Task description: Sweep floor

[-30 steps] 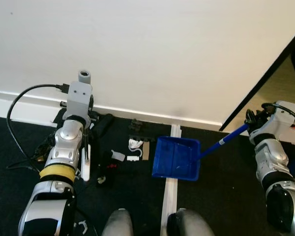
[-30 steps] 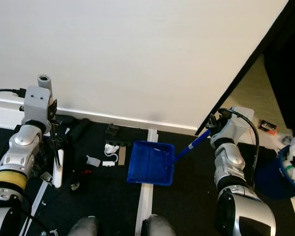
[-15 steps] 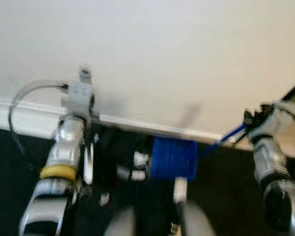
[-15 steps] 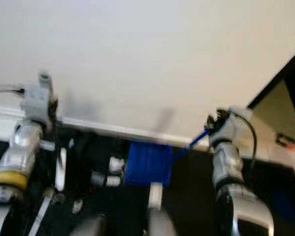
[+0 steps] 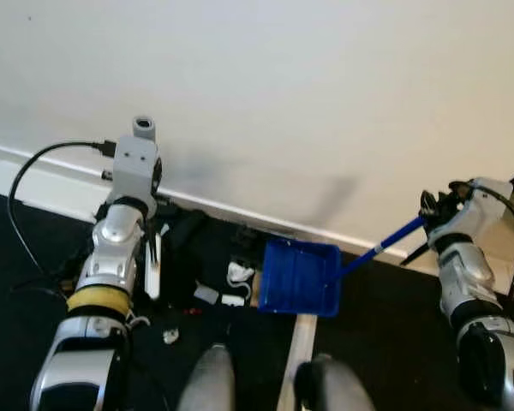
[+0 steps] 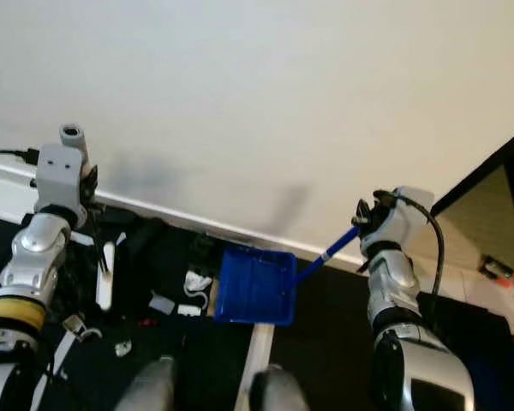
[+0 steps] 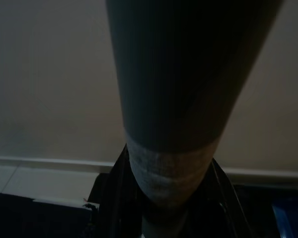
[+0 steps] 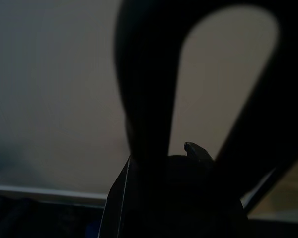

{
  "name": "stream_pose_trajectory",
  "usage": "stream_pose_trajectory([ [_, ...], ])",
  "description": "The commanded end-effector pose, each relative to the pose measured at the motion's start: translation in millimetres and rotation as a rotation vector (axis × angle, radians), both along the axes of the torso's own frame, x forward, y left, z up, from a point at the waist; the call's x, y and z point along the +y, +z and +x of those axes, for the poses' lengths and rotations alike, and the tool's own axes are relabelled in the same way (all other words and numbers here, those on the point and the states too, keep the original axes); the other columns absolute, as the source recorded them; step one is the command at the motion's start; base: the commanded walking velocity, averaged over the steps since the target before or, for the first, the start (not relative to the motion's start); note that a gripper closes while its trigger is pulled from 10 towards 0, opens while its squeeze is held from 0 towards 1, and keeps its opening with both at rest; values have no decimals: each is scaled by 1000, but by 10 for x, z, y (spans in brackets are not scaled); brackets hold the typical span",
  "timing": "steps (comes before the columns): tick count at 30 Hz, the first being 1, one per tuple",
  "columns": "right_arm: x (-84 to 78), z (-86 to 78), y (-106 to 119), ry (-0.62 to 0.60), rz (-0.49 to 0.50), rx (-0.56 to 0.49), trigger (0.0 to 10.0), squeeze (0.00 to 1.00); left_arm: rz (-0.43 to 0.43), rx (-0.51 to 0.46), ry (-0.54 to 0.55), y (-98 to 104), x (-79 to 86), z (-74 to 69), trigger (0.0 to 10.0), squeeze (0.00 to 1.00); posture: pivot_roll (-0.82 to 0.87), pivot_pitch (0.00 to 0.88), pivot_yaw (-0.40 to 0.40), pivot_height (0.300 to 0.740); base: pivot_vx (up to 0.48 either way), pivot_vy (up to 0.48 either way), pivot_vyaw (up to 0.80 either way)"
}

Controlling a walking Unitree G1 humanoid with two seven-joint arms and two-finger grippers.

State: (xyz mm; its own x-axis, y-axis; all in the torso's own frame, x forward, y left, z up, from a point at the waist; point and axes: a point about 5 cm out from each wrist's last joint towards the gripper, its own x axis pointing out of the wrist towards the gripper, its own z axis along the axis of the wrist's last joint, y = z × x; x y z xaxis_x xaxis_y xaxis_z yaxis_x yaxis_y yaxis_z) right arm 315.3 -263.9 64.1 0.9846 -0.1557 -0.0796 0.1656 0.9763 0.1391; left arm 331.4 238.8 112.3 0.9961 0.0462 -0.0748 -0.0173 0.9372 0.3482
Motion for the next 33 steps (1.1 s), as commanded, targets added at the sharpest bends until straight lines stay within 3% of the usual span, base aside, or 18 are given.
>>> stream_pose_trajectory([
  [1,-78,2,62,-25,-12,-27,10000,0,33,-44,-14,96,-27,29,10000,0,130,66,-53,740,0,0,0],
  [9,-72,34,92,-14,-20,-24,10000,0,50,-67,33,147,45,65,10000,0,128,94,-54,740,0,0,0],
  [14,-16,56,74,29,-40,4,10000,0,28,-111,70,218,125,92,10000,0,139,158,-66,740,0,0,0],
  [24,-47,62,89,63,-75,27,10000,0,-13,-197,-14,413,71,116,10000,0,156,282,-67,740,0,0,0],
  [27,-57,127,183,60,-78,5,10000,0,-2,-266,-53,551,65,121,10000,0,164,345,-59,740,0,0,0],
  [33,-32,245,351,49,-66,-51,10000,0,16,-303,-60,650,121,156,10000,0,168,375,-51,740,0,0,0],
])
